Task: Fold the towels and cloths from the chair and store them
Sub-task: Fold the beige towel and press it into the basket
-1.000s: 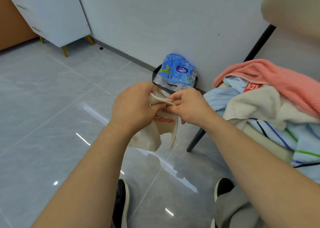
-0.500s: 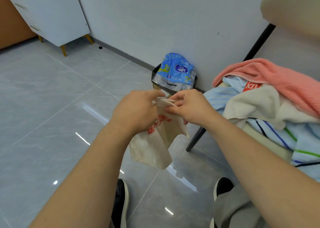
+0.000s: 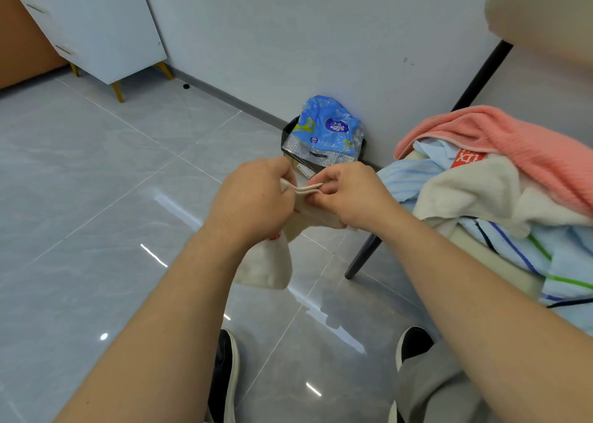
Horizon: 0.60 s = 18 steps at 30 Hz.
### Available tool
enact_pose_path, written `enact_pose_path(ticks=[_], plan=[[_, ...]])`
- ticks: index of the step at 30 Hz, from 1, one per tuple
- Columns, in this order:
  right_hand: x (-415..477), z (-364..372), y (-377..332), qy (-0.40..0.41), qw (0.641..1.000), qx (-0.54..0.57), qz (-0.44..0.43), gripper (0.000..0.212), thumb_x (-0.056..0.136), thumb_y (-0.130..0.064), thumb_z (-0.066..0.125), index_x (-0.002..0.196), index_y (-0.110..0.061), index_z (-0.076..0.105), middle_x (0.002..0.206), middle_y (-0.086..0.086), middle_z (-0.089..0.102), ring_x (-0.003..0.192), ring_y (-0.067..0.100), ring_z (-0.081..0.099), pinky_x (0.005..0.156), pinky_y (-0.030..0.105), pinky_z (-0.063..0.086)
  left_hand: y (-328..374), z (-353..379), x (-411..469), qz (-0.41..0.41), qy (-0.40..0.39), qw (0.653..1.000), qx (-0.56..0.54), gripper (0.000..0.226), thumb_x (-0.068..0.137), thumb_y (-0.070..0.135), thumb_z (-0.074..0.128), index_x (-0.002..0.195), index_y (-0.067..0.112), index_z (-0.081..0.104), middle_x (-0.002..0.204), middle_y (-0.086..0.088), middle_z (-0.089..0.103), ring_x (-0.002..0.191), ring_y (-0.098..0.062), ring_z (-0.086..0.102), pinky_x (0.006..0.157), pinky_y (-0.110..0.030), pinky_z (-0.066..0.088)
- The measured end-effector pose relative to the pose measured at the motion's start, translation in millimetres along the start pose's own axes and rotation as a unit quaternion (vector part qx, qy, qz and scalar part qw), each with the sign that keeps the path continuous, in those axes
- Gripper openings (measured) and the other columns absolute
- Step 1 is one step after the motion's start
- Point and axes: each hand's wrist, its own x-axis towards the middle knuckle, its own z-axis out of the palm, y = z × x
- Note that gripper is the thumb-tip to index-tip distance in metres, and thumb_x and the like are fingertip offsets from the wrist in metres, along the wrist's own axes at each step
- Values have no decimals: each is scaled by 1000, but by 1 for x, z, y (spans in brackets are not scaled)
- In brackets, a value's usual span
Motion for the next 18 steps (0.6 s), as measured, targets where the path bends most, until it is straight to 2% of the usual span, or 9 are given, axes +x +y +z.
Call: enact_pose_path(ticks=[2, 5, 8, 10, 12, 14, 16, 18], plan=[[1, 0, 1, 12, 1000, -19, -7, 7, 88, -22, 74, 94, -24, 74, 71, -8, 75, 45, 3, 58, 41, 23, 46, 1, 0, 0, 7, -4, 1000, -23, 10, 78, 21, 57, 83, 25, 64, 75, 4, 67, 79, -19, 64, 69, -36, 54], [2, 0, 3, 21, 999, -32, -11, 8, 88, -22, 71, 95, -23, 75, 70, -6, 75, 48, 8, 60, 42, 21, 46, 3, 0, -2, 24, -33, 999, -26, 13, 79, 20, 63, 89, 26, 68, 82, 6, 66, 84, -16, 62, 70, -32, 52], [2, -1, 4, 8, 999, -40, -22, 10, 88, -22, 71, 96, -25, 76, 74, -6, 76, 52, 2, 62, 44, 14, 45, 2, 2, -2, 31, -41, 999, 10, 20, 81, 36, 73, 101, 37, 72, 93, 9, 69, 91, -13, 62, 77, -32, 53], [2, 0, 4, 4, 998, -52, -33, 11, 86, -24, 73, 97, -26, 77, 77, -7, 77, 58, -3, 63, 49, 11, 47, 0, 2, -1, 27, -26, 999, 28, 20, 84, 42, 69, 104, 42, 73, 95, 10, 70, 94, -14, 62, 77, -32, 51], [3, 1, 5, 3, 998, -58, -36, 13, 84, -27, 76, 97, -26, 77, 78, -7, 77, 66, -2, 67, 53, 9, 48, 0, 1, 1, 22, -13, 999, 27, 17, 89, 40, 63, 102, 41, 74, 95, 9, 67, 94, -17, 62, 74, -31, 49], [2, 0, 5, 1, 998, -55, -36, 14, 82, -30, 79, 96, -27, 77, 78, -7, 77, 67, -1, 68, 54, 12, 50, 0, 2, 2, 21, -5, 999, 34, 19, 94, 36, 57, 103, 37, 73, 100, 7, 63, 98, -18, 59, 76, -32, 45], [3, 0, 5, 1, 997, -61, -39, 13, 81, -30, 79, 93, -27, 76, 75, -8, 76, 65, 3, 69, 57, 22, 56, 0, 5, 2, 24, 0, 998, 52, 22, 98, 35, 50, 107, 31, 70, 109, 5, 62, 103, -21, 58, 81, -34, 45], [3, -1, 6, 0, 997, -73, -41, 10, 81, -29, 79, 91, -28, 76, 73, -8, 75, 60, 1, 67, 57, 25, 54, -2, 7, 2, 24, 2, 997, 70, 25, 100, 38, 46, 109, 26, 66, 111, 1, 61, 104, -24, 58, 83, -37, 47]])
